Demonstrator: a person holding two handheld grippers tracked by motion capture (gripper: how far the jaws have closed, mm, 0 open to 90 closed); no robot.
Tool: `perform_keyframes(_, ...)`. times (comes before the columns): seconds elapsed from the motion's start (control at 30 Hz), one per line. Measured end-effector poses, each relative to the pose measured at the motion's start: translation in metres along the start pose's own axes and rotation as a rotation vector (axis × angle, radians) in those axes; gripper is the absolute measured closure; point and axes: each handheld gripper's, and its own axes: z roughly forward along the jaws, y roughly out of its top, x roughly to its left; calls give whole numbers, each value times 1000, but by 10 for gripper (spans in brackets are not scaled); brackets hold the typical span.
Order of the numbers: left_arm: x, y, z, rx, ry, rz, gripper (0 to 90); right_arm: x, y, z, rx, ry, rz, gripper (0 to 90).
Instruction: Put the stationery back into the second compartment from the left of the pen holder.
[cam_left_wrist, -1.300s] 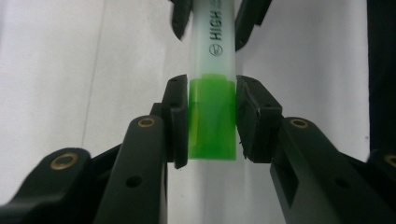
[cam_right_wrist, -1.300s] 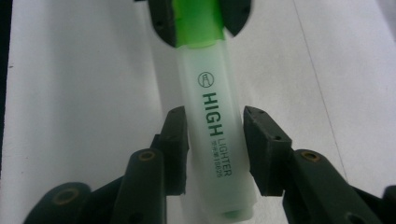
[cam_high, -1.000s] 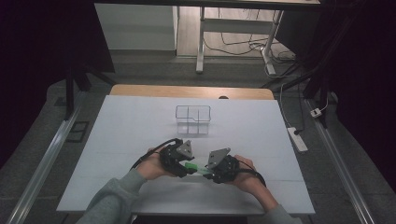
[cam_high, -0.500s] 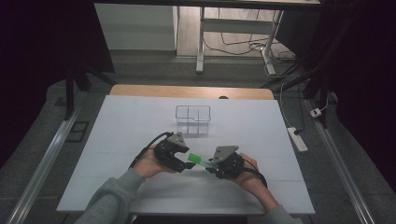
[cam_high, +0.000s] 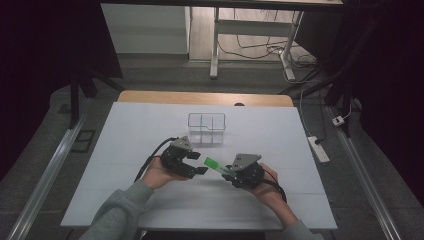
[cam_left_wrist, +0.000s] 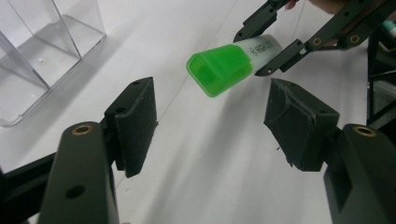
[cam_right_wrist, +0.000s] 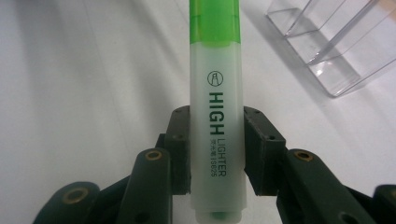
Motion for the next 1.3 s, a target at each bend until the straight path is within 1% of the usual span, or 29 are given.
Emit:
perform_keyframes(0.27, 3, 0, 1, -38, -8, -27, 341, 2, 0, 1, -46, -42, 8, 651)
perform_keyframes(0.37, 3, 0, 2, -52, -11, -41, 348, 4, 0, 3, -75, -54, 17, 651)
perform_keyframes(0.47, 4, 0, 3, -56, -18, -52, 354, 7, 1, 3, -92, -74, 4, 651)
perform_keyframes(0.53, 5, 1, 4, -71, -28, -69, 357, 8, 1, 3, -105, -81, 4, 651)
perform_keyframes(0.6, 6, 1, 5, -87, -39, -86, 367, 8, 2, 3, -102, -85, -1, 651)
perform_keyframes(0.67, 7, 1, 6, -98, -48, -101, 381, 10, 2, 5, -118, -90, -2, 651)
perform_keyframes(0.73, 8, 1, 8, -109, -77, -120, 406, 12, 3, 5, -121, -95, -11, 651)
perform_keyframes(0.77, 9, 2, 9, -114, -86, -124, 427, 13, 3, 5, -123, -97, -18, 651)
perform_keyframes(0.8, 8, 2, 10, -111, -89, -124, 445, 14, 4, 6, -124, -98, -22, 651)
perform_keyframes(0.87, 8, 2, 13, -99, -111, -121, 497, 16, 5, 6, -127, -101, -30, 651)
perform_keyframes(0.93, 6, 2, 15, -87, -116, -110, 551, 17, 6, 7, -122, -99, -33, 651)
perform_keyframes(0.97, 6, 2, 16, -89, -123, -108, 563, 17, 6, 7, -119, -98, -34, 651)
perform_keyframes(1.03, 6, 2, 15, -103, -147, -115, 612, 17, 5, 8, -104, -95, -34, 650)
perform_keyframes(1.1, 6, 2, 15, -111, -174, -117, 662, 17, 4, 10, -100, -97, -39, 650)
perform_keyframes(1.2, 6, 2, 17, -103, -179, -111, 685, 19, 4, 12, -83, -108, -57, 650)
perform_keyframes(1.3, 4, 2, 17, -103, -176, -101, 696, 19, 3, 13, -83, -105, -53, 646)
